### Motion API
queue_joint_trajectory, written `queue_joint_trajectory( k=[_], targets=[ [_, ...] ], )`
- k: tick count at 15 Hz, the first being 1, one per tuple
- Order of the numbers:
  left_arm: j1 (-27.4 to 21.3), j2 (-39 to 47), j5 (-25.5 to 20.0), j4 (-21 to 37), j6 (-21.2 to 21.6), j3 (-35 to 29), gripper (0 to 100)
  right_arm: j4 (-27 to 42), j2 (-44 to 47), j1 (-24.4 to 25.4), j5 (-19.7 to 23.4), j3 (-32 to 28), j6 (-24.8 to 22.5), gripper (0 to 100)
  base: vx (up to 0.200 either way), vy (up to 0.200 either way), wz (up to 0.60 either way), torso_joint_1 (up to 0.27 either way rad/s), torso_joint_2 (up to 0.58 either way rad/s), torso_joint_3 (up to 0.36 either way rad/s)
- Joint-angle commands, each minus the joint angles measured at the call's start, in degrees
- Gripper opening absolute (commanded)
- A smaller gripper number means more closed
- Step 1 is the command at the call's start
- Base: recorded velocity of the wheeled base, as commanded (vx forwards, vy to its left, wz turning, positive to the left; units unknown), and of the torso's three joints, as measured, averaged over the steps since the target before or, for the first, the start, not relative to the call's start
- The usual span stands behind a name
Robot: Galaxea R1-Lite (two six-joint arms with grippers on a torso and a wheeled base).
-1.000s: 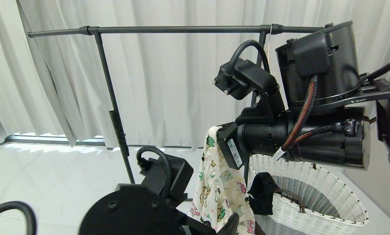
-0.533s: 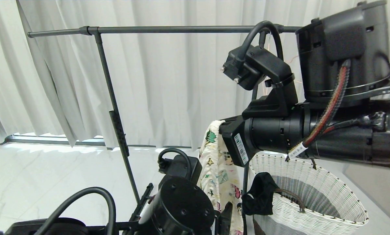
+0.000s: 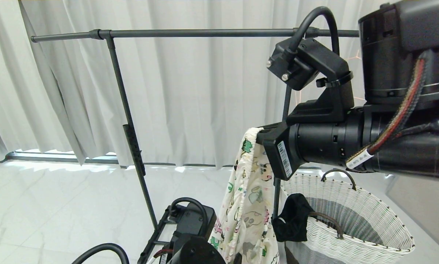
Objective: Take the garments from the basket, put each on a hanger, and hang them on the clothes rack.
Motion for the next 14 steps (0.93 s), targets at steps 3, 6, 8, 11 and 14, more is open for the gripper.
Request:
queue_joint_trajectory(
  k=[3,6,8,11,14],
  targets=[
    [-1.10,-2.82,0.20,-0.01,-0.12,3.17,100,0.13,-2.92,-2.67,-0.08,2.60,-0.02,0,0.000,0.000,0.00,0.000,0.00,0.000],
    [-1.37,-3.61,0.38,-0.10,-0.12,3.43,100,0.13,-5.12,-3.73,-0.08,6.03,-0.02,0,0.000,0.000,0.00,0.000,0.00,0.000],
    [-1.81,-4.57,1.26,-0.10,-0.12,4.05,0,0.04,-7.31,-4.08,-0.96,9.19,-0.02,0,0.000,0.000,0.00,0.000,0.00,0.000],
    [-1.89,-7.65,1.87,-0.01,-0.12,5.89,0,0.13,-10.13,-4.34,-3.24,12.97,-0.02,0,0.000,0.000,0.00,0.000,0.00,0.000],
    [-1.72,-12.04,4.42,-0.01,2.87,5.72,0,0.21,-14.52,-5.13,-4.73,18.33,0.07,0,0.000,0.000,0.00,0.000,0.00,0.000]
  ],
)
